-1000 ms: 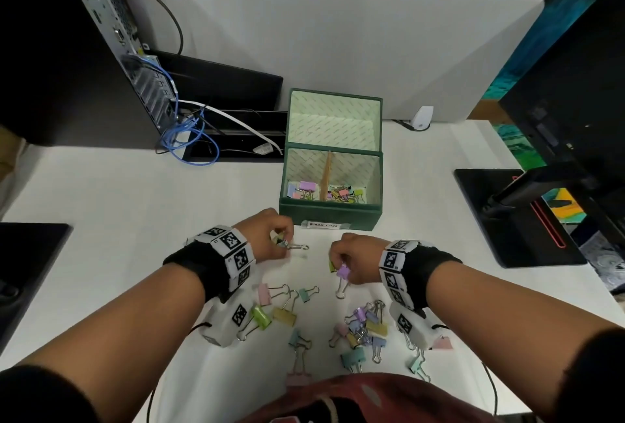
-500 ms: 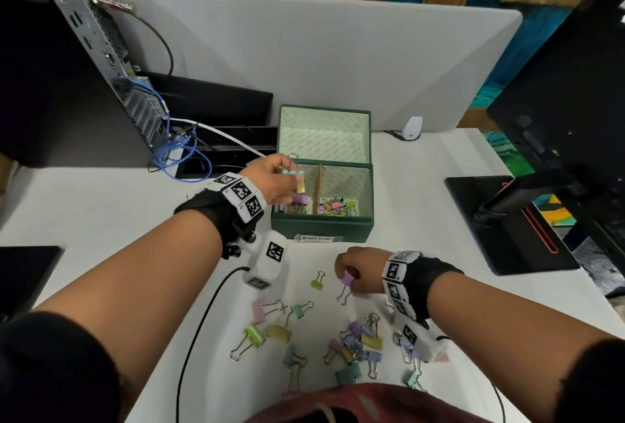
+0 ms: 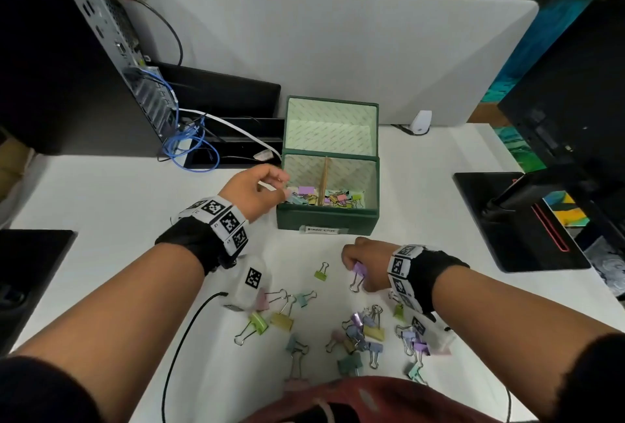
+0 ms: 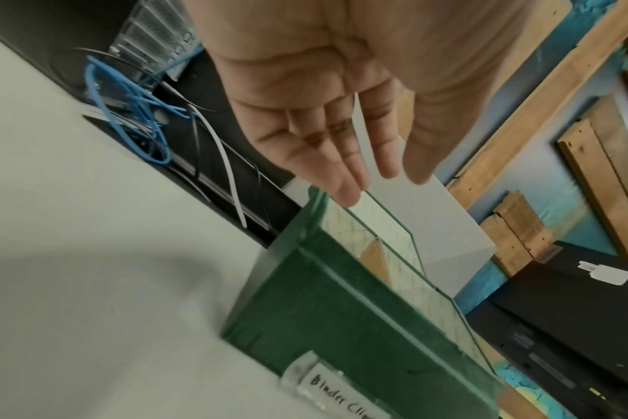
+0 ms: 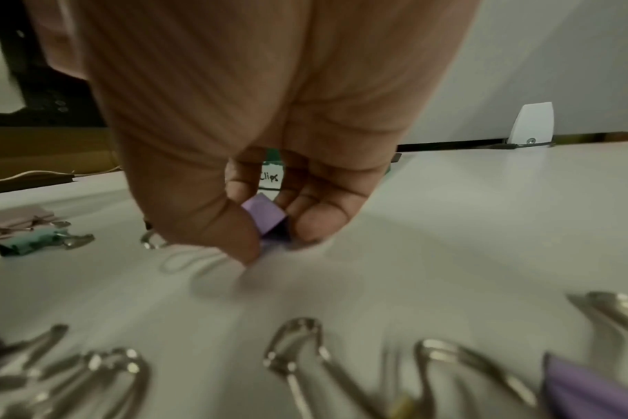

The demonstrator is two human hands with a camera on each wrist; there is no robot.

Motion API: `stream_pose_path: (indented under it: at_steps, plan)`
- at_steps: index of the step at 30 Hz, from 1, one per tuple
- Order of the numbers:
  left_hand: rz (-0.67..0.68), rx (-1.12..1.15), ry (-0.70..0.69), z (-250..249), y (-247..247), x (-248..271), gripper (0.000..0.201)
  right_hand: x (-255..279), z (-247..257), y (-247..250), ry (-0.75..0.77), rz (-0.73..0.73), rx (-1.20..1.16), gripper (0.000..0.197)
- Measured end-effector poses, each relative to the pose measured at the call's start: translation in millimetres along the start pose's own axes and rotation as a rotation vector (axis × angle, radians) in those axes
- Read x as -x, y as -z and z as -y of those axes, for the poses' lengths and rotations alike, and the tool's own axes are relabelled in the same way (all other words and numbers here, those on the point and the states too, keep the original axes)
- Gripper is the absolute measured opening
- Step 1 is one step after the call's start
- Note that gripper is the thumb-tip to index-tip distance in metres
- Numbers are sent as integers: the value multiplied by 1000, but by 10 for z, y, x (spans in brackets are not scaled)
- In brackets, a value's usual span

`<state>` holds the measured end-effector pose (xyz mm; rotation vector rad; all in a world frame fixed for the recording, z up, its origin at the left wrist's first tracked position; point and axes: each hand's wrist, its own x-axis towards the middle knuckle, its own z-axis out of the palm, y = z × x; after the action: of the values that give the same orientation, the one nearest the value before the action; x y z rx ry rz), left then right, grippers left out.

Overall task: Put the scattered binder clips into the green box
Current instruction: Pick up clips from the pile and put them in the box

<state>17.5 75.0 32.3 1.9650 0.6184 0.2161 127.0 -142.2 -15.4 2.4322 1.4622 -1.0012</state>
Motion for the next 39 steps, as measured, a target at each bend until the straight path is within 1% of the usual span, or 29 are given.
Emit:
stream_pose_path:
  at_steps: [3,4,6,9,12,14,16,19,21,23,25,28,30,32,34,36,39]
  plan:
    - [39,24,65,181,83,147,23,19,22,85,-13,-10,-43,35]
    - [78,-9,92,244,103,201,24,31,57,156,-11,-23,-84,33]
    - [195,-173,121,349,113,307,24,50,156,360,13,-81,-207,31]
    - [375,-391,170,434,82,462,31,23,335,743,49,-273,-358,29]
    - [523,-572,186,453,30,575,41,-111,430,1031,-7,-480,-482,30]
    - [575,-674,161,457,-6,633,45,-224,444,1113,-53,-557,-581,30]
    - [598,-723,130,465,-29,676,50,-308,448,1114,-85,-572,-622,33]
    - [632,-765,138,499,-56,737,62,-335,458,1025,-90,-570,-615,36]
    - [668,-829,130,525,-87,782,73,-297,468,936,-43,-589,-585,34]
    - [695,-871,102,553,-126,822,82,-213,497,848,36,-607,-492,30]
    - [700,-856,89,585,-152,846,87,-132,529,766,111,-552,-369,25]
    - [692,-817,96,593,-181,860,89,-66,543,620,192,-339,-198,22]
    - [708,-801,87,589,-210,855,88,-44,535,512,202,-211,-104,23]
    - [716,-780,73,590,-236,847,86,-28,531,397,159,-87,-25,31]
    - [697,-771,64,610,-252,836,82,-28,538,278,107,-10,55,46]
    - [669,-782,57,638,-260,818,76,-46,548,173,84,14,69,60]
    - [623,-755,52,686,-266,779,65,-93,570,70,93,46,89,67]
